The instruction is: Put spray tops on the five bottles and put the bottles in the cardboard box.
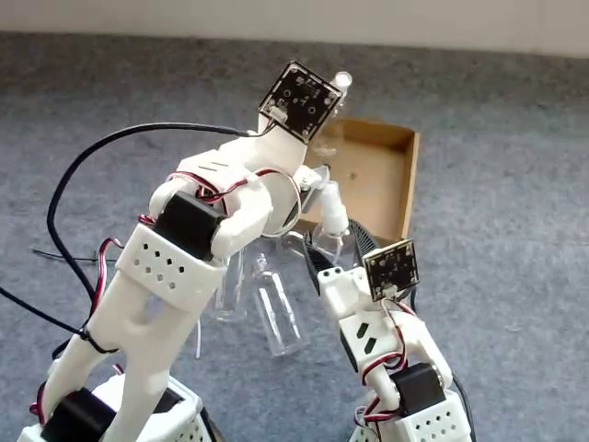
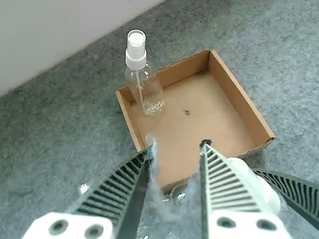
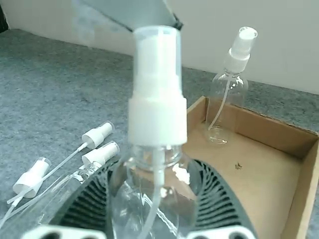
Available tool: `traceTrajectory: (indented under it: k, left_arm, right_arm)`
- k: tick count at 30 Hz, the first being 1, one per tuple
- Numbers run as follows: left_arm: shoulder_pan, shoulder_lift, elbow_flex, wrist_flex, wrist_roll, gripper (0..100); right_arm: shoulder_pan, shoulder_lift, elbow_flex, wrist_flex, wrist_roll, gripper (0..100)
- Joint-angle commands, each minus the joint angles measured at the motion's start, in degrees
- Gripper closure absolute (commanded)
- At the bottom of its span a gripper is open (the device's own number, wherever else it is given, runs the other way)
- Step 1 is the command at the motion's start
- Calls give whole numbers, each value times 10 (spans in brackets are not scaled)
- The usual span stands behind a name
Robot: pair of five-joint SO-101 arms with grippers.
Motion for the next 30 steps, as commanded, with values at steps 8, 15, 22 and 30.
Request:
traceTrajectory:
  k: [8, 15, 22, 30]
  left_arm:
    - [29, -46, -17, 2, -33, 847]
    - [1, -113, -16, 2, -50, 847]
    - [-73, -156, -8, 19, -48, 847]
    - [-200, -280, 181, 25, -79, 847]
  right_arm:
    - [5, -8, -7, -2, -2, 994]
    - [5, -8, -6, -2, -2, 994]
    - [5, -7, -6, -1, -1, 994]
    - [9, -8, -6, -3, 150, 994]
